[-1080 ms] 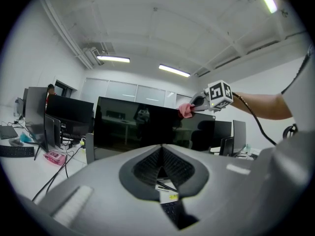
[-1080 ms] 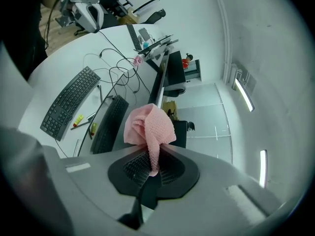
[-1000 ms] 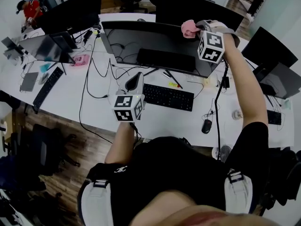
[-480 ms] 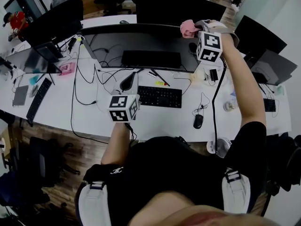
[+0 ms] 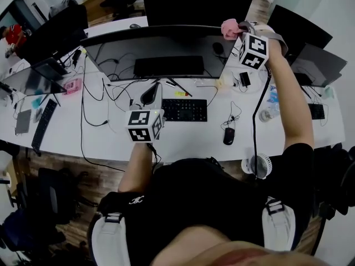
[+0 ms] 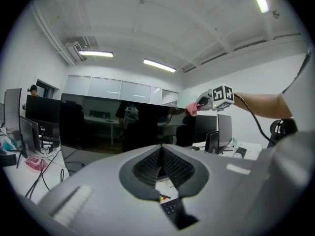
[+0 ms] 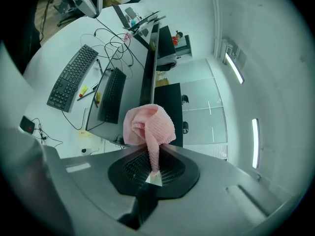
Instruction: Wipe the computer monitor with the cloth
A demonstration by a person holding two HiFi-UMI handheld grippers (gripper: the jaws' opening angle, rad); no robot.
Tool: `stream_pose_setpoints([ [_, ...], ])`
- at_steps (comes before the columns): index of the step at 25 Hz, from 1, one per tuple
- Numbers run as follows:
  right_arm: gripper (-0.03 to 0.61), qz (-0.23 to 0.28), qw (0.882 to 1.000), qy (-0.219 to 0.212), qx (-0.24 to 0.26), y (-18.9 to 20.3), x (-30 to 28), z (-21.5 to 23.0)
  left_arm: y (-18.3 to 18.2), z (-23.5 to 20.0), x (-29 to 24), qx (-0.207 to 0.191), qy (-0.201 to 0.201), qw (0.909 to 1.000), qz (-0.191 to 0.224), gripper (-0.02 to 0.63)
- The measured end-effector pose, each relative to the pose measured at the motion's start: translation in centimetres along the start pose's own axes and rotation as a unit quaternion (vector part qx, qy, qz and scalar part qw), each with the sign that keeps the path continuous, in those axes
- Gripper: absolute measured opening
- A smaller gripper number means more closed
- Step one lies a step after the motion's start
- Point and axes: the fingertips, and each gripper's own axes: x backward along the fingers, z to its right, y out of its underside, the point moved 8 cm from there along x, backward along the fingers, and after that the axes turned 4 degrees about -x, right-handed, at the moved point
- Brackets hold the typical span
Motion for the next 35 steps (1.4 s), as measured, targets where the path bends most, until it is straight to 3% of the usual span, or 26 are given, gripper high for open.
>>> stream_pose_setpoints([
  [9, 0.009, -0.011, 0.997, -0.018, -0.067, 4.8, -1.1, -2.1, 0.1, 2.5, 0.0, -0.011, -0.004, 0.9998, -0.013, 0.054],
  [20, 0.01, 0.003, 0.995, -0.042, -0.089, 5.5, -4.5, -6.4, 1.4, 3.2, 1.8, -0.01, -0.043, 0.9984, -0.037, 0.054],
  [31, 0.011, 0.02, 0.99, -0.001, -0.137, 3.9, -7.1, -10.6, 3.5, 4.7, 3.2, 0.002, -0.07, 0.9953, -0.067, 0.054],
  [35, 0.011, 0.013, 0.994, 0.007, -0.105, 4.0, -8.1, -12.6, 3.9, 5.0, 3.8, 0.003, -0.082, 0.9939, -0.074, 0.054],
])
